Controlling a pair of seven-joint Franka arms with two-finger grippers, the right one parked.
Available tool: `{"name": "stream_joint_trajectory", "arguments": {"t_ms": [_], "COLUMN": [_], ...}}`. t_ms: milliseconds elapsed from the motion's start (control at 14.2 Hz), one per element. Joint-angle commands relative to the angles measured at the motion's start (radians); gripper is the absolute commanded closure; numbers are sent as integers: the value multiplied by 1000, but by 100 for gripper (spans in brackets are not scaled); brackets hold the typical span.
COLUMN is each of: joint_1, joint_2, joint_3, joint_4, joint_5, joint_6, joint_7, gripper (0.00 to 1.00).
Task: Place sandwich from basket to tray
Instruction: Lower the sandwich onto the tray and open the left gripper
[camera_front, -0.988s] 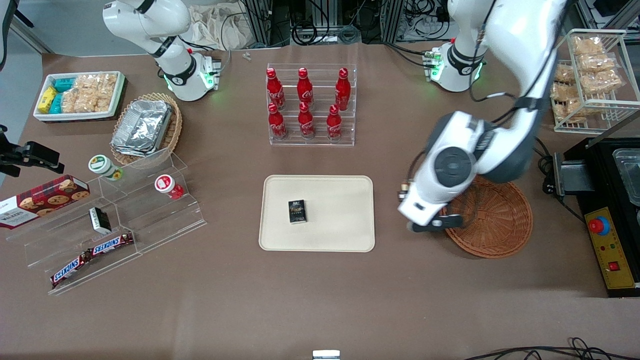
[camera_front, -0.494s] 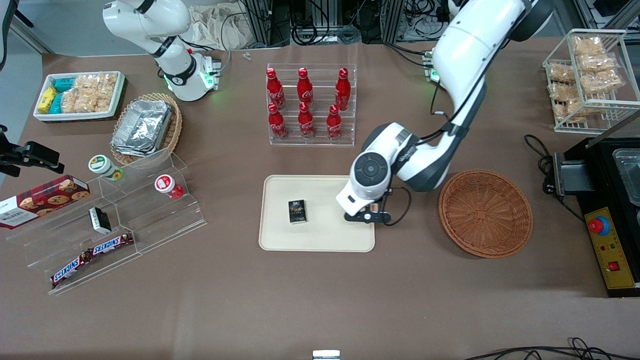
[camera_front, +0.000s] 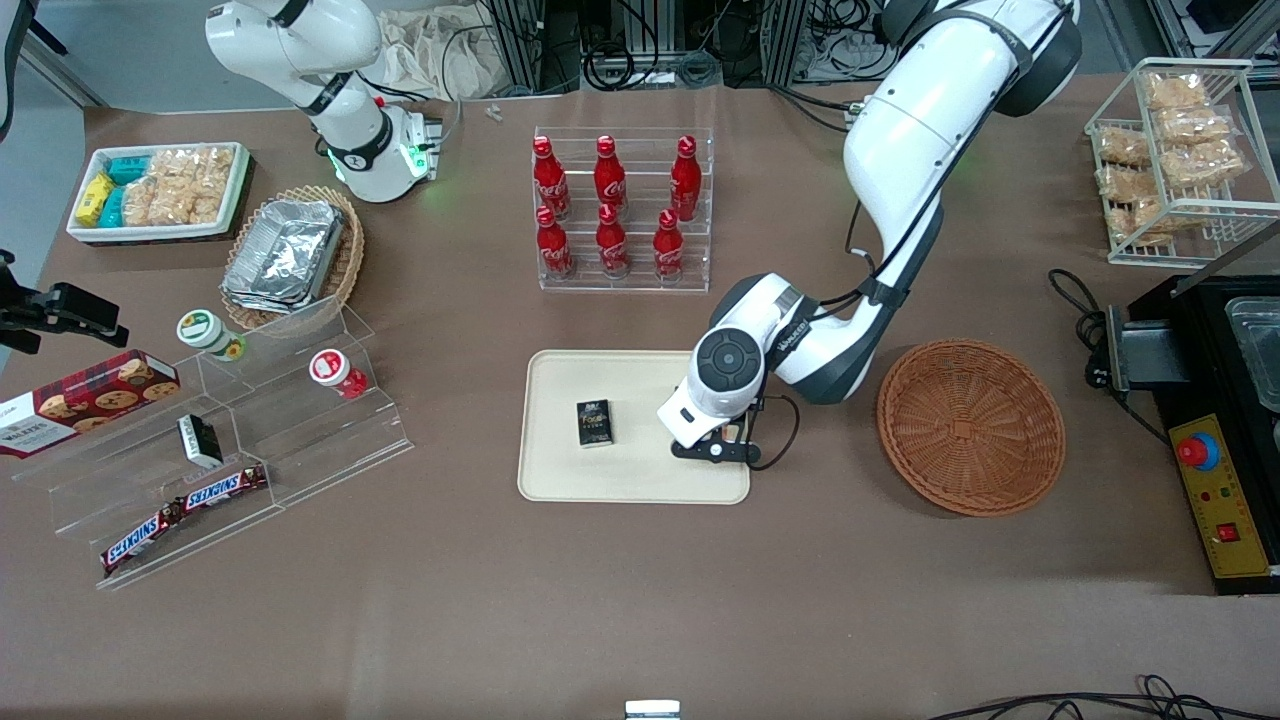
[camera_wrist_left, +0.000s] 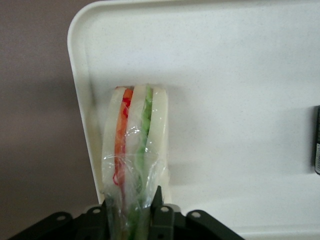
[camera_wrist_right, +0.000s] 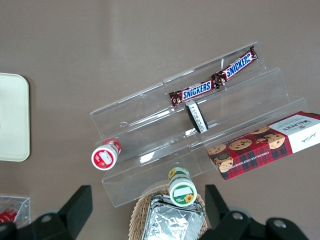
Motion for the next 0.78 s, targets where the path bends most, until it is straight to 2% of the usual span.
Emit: {"name": "stream_joint_trajectory", "arguments": {"t_ms": [0,141,424,706], "joint_1": [-2,6,41,171], "joint_2": [-8,-81,-282,-584], "joint_3": [0,0,2,0], "joint_4": [30,19,-20,-294], "joint_5": [13,9,8,-35], "joint_6": [-12,-45,-265,-277], "joint_7": [-4,-9,-1,75], "gripper": [0,0,0,0]}}
